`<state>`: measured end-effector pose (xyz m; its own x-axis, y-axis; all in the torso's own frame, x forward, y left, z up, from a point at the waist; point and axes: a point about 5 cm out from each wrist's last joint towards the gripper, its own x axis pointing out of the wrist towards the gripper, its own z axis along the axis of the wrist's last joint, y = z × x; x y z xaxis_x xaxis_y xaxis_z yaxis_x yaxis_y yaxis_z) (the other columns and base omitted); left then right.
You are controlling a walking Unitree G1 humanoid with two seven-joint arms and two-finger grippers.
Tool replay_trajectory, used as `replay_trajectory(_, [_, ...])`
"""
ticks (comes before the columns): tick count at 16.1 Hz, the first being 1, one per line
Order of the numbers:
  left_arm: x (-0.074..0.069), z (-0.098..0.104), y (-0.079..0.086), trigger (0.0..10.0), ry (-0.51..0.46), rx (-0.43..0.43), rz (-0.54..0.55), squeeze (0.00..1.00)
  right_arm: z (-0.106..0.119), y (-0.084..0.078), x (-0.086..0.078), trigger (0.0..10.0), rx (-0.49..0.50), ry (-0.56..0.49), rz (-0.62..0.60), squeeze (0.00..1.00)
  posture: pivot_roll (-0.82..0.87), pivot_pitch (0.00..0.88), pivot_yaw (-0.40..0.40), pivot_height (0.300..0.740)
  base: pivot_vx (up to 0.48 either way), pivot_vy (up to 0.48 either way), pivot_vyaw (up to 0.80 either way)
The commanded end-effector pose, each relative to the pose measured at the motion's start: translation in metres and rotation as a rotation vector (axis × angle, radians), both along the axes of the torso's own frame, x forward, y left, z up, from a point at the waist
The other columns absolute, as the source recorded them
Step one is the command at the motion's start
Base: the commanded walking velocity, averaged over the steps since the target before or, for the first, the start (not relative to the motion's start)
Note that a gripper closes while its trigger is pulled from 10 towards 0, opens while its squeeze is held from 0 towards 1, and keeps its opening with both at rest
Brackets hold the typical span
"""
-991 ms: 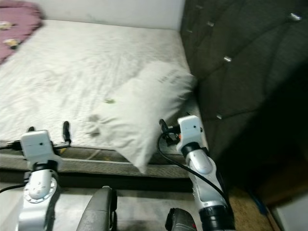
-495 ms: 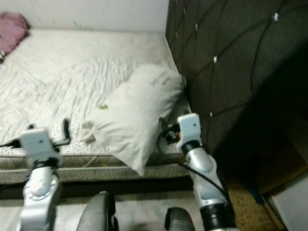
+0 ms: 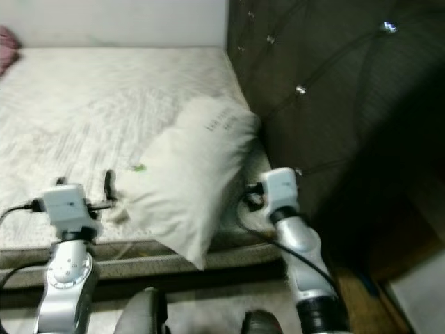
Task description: Clean up the room
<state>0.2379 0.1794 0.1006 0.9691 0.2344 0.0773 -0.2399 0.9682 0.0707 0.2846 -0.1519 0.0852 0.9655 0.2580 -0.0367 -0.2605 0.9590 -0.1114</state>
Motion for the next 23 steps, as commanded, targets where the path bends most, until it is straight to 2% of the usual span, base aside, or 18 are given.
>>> replay_trajectory(1, [-0.0013,-0.0012,0.0075,10.0,0.008,0.012,0.018,0.00,0.0064,0.0118,0.0039,10.0,0.009,-0.030,0.036,0.00,0.01,0.000,-0.028,0.665,0.337,0.000,0.44])
replay_trajectory(9, [-0.0002,-0.0022,0.0054,10.0,0.012,0.006,0.012,0.00,0.0044,0.0126,0.0036,10.0,0.003,-0.028,0.042,0.00,0.01,0.000,-0.030,0.665,0.315,0.000,0.57])
replay_trajectory(17, [-0.0013,-0.0043,0.0032,10.0,0.020,-0.005,-0.009,0.00,0.0023,0.0112,0.0045,10.0,0.022,-0.013,0.023,0.00,0.01,0.000,-0.031,0.665,0.063,0.000,0.00])
replay_trajectory(20, [-0.0005,-0.0040,0.0026,10.0,0.021,-0.007,-0.010,0.00,0.0018,0.0108,0.0047,10.0,0.036,-0.003,0.017,0.00,0.01,0.000,-0.032,0.665,0.000,0.000,-0.57])
replay_trajectory(23, [-0.0033,-0.0053,0.0003,10.0,0.034,-0.009,-0.007,0.00,-0.0003,0.0115,0.0021,10.0,0.036,0.001,0.019,0.00,0.02,0.000,-0.033,0.630,0.000,0.000,-0.14])
